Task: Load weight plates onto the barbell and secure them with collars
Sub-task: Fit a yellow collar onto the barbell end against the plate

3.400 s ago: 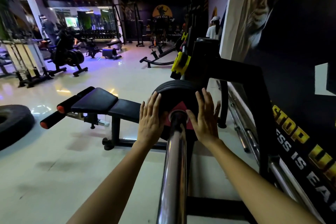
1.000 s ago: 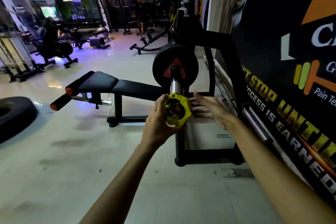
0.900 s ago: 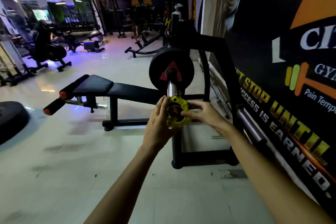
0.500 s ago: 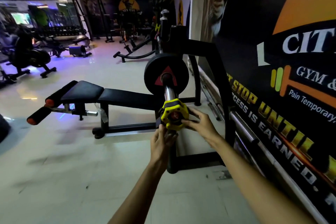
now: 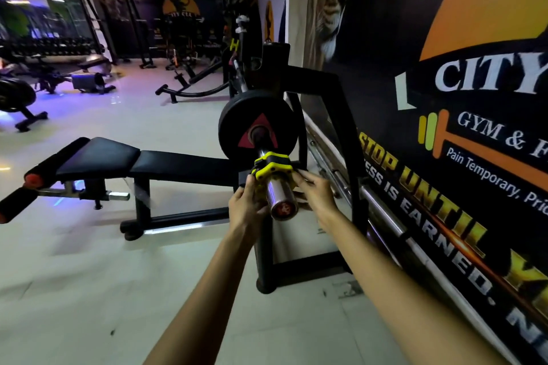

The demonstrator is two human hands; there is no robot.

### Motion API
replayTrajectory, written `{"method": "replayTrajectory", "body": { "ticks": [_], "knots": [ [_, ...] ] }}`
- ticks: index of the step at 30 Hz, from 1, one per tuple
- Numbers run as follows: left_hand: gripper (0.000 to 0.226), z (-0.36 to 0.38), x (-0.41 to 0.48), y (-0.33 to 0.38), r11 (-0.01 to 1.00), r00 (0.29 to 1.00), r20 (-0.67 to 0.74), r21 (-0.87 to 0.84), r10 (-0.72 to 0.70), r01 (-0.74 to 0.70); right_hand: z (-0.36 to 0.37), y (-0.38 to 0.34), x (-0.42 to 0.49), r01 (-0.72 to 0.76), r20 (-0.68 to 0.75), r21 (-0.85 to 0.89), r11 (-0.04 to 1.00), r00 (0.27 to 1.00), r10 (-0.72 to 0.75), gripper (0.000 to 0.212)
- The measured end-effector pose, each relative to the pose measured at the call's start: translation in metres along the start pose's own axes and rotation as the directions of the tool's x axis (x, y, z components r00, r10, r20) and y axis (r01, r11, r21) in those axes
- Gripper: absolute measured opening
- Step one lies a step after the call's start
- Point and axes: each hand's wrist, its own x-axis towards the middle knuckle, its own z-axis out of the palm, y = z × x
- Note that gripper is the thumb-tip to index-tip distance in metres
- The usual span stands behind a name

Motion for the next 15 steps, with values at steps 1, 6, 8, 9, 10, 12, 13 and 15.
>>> {"method": "replayTrajectory", "body": {
  "ticks": [1, 6, 8, 9, 10, 12, 13, 15],
  "knots": [
    [0.025, 0.001, 0.011, 0.006, 1.0, 1.0, 0.011, -0.004, -0.013, 0.013, 0.004, -0.002, 0.011, -0.018, 0.005, -0.021, 1.0, 1.0, 0.018, 0.036],
    [0.021, 0.01, 0.076, 0.023, 0.995, 0.999, -0.014, 0.089, 0.044, -0.043, 0.028, -0.01, 0.077, -0.079, 0.023, -0.117, 0.99, 0.996, 0.082, 0.054],
    [0.024, 0.015, 0.102, 0.026, 0.988, 0.996, -0.04, 0.134, 0.086, -0.08, 0.036, -0.01, 0.106, -0.066, 0.016, -0.129, 0.99, 0.998, 0.068, 0.053],
    [0.026, 0.019, 0.114, 0.029, 0.984, 0.992, -0.061, 0.148, 0.107, -0.097, 0.041, -0.009, 0.119, -0.062, 0.016, -0.12, 0.991, 0.998, 0.065, 0.049],
    [0.028, 0.022, 0.127, 0.031, 0.981, 0.988, -0.085, 0.16, 0.126, -0.111, 0.046, -0.008, 0.133, -0.068, 0.011, -0.108, 0.992, 0.998, 0.069, 0.047],
    [0.032, 0.027, 0.15, 0.033, 0.971, 0.979, -0.12, 0.197, 0.163, -0.137, 0.054, -0.005, 0.154, -0.084, -0.012, -0.107, 0.991, 0.996, 0.083, 0.045],
    [0.032, 0.027, 0.16, 0.033, 0.961, 0.973, -0.131, 0.23, 0.19, -0.156, 0.057, -0.001, 0.163, -0.088, -0.025, -0.109, 0.99, 0.996, 0.086, 0.045],
    [0.03, 0.024, 0.174, 0.029, 0.934, 0.963, -0.12, 0.299, 0.24, -0.196, 0.059, 0.006, 0.176, -0.089, -0.04, -0.104, 0.991, 0.996, 0.085, 0.045]
  ]
}}
